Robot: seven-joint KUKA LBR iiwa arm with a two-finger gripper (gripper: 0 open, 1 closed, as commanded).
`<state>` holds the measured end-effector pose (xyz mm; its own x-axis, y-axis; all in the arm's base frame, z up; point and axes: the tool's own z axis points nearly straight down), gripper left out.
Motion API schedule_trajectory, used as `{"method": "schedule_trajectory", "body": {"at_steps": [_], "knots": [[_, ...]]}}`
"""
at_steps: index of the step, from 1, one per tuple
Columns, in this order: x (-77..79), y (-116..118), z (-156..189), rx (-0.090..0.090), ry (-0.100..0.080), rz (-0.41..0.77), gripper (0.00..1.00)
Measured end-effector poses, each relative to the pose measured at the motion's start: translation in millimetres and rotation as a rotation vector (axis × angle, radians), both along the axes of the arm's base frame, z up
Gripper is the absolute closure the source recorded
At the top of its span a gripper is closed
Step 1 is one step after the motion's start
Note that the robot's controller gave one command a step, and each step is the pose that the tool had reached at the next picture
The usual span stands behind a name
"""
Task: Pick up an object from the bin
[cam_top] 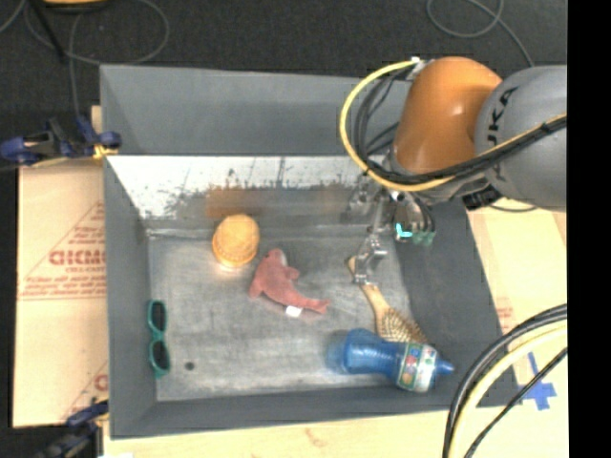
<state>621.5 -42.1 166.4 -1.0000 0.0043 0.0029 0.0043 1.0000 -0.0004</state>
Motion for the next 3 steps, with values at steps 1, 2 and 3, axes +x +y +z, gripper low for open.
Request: {"method": "schedule_trajectory", "body": {"at_steps": [1,2,3], "knots": [[1.8,0,4,-0.001,-0.008,0.0,0.0],[-54.1,44,-94,-0.001,-0.011,0.079,1.0],[-54.1,44,-94,-0.001,-0.011,0.079,1.0]]}}
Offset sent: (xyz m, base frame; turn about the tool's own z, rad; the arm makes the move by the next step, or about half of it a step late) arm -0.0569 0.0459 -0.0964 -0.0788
